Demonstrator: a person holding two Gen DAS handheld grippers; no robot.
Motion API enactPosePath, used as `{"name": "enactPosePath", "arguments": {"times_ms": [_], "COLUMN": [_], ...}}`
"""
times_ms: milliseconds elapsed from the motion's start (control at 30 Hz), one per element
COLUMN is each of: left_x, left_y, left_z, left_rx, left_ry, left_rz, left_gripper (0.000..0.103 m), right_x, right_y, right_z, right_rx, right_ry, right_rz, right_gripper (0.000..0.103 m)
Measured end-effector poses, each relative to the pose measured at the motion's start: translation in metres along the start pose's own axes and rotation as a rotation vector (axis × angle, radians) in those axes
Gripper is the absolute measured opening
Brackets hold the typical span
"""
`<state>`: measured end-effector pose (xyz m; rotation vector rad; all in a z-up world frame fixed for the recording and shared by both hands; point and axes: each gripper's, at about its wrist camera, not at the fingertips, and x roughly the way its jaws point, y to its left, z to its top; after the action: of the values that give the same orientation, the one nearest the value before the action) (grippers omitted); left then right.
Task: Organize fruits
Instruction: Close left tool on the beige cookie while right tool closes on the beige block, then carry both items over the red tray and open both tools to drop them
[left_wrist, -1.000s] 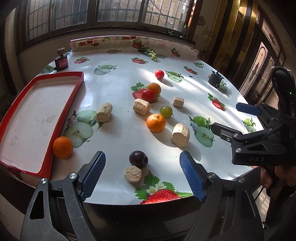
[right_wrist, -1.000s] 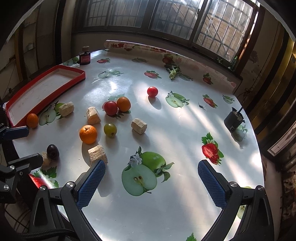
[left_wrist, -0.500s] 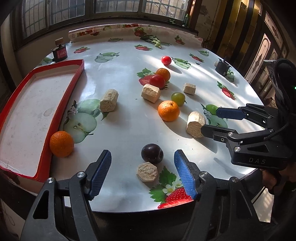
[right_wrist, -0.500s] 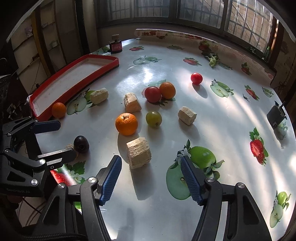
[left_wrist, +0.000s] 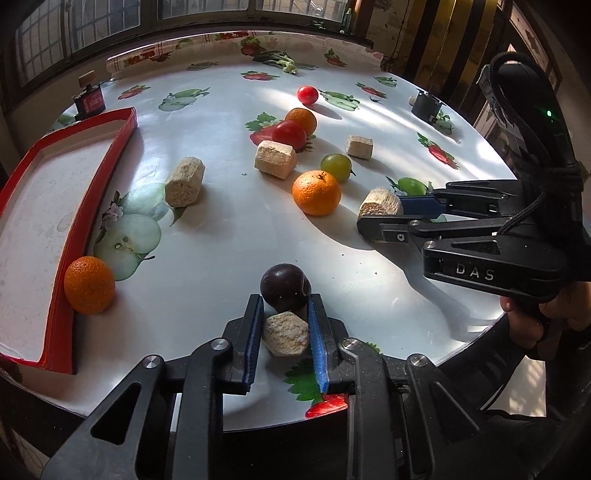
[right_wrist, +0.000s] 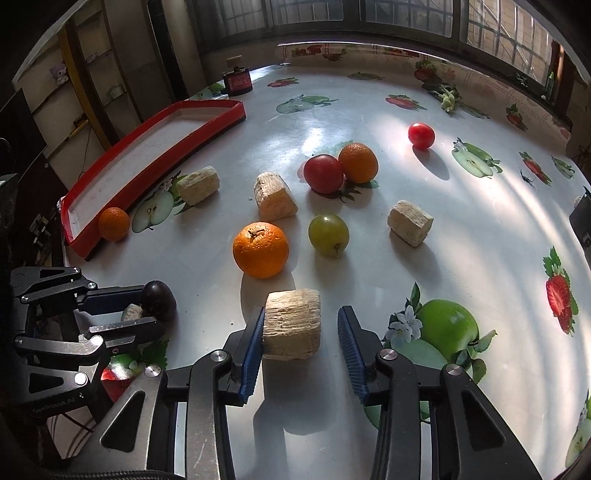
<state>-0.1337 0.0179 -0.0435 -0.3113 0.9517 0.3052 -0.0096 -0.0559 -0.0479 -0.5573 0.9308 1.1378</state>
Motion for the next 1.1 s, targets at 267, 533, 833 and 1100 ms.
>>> {"name": "enactPosePath", "arguments": {"times_ms": [267,533,833,1100], "left_x": [-0.015,-0.036,-0.055,-0.079], "left_y": [0.008,0.022,0.049,0.091], "left_z": [-0.002,-0.002,-0.002,-0.002], "left_rx": [-0.029,-0.065,-0.125,-0.202], "left_ry": [-0.030,-0.084,-0.131,-0.188], "left_rz": [0.012,0.031,0.070,0.135], "left_gripper": [0.021,0.021,0.021,0.021], "right_x": [-0.018,-0.040,-0.042,-0.035], "right_y": [0.005,0.015,0.038,0.070], "right_z": [-0.001,0.006,0.019,0.048], "right_rx": [-0.010,-0.015,-0.048,-0.090], "right_ry": [-0.034,-0.084,-0.096,-0.113], "right_rz": [0.007,0.026,0.062,0.138], "right_gripper": [0.028,0.028,0.028,0.028]}}
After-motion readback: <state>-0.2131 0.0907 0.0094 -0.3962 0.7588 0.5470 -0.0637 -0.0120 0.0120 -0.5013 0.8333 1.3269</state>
